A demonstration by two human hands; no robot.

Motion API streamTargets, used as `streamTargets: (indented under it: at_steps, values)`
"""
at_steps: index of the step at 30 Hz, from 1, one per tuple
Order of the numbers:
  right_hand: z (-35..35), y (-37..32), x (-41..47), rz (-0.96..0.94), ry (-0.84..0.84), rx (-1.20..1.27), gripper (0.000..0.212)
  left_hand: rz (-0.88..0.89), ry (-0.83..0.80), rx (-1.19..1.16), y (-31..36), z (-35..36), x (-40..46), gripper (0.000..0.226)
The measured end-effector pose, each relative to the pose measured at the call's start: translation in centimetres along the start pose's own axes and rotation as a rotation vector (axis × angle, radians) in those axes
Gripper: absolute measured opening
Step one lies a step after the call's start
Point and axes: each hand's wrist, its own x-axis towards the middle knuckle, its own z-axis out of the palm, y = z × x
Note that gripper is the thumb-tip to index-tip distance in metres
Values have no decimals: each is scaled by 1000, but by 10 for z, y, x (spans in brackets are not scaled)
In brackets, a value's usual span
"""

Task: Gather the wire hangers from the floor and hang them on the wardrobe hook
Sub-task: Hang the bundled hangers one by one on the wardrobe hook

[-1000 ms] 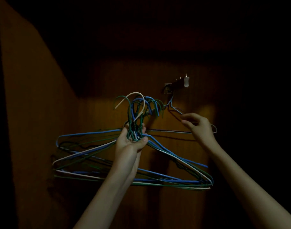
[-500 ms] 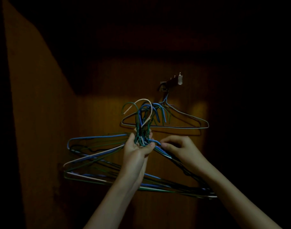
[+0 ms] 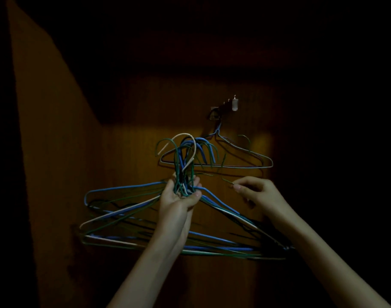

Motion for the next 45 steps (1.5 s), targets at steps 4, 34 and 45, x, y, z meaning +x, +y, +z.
streamTargets:
  at_steps: [4, 34, 45]
  values:
    - [1, -3, -3, 16, -102, 17, 11, -72, -39, 19, -7, 1, -4, 70]
    - [22, 30, -49, 47, 32, -762, 19, -160, -128, 118, 16, -32, -83, 58]
    - [41, -40, -101, -31, 181, -34, 8, -216, -150, 175, 8, -45, -109, 65]
